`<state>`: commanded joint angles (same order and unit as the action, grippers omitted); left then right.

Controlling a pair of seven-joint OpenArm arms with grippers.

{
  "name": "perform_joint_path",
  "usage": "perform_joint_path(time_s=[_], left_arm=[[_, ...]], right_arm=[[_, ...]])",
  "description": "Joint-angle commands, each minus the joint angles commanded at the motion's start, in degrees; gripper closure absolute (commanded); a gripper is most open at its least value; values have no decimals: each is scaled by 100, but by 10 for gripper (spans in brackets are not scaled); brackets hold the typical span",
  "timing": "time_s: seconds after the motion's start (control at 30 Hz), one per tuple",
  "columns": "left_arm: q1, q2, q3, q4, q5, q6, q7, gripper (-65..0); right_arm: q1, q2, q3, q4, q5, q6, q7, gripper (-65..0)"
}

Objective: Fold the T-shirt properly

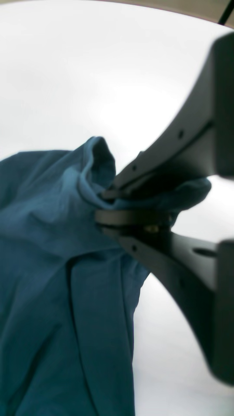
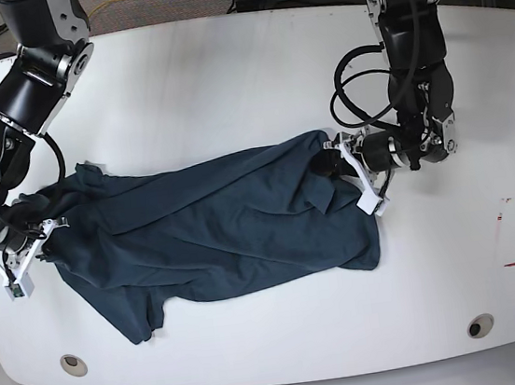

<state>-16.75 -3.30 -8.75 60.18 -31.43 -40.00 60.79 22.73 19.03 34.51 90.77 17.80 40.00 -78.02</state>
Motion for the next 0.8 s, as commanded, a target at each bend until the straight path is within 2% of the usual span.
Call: perform_joint_path(time_s=[0.2,0.27,0.43,0.57,0.7,0.8], left_arm=[[26,-123,-18,624,-44,0,35,-1],[26,-246,-26,1178,-44,0,255,0],[-26,-299,-26,2136,-44,0,642,0],[-35,-440,-26,2866,-44,0,862,0],[-246,-484,-26,3455,-44,0,914,0],[-431,-484,-26,3859,-44,0,1143,0]], right_arm=[[-123,0,9,0,-9,0,0,0],[-229,26,44,-9,-9,0,88,0],[-255,53,229,-176,-9,0,211,0],[-220,246,246,-334,-9,0,237,0],[70,316,220,-527,-9,0,246,0],[308,343,211,-677,-9,0,246,0]])
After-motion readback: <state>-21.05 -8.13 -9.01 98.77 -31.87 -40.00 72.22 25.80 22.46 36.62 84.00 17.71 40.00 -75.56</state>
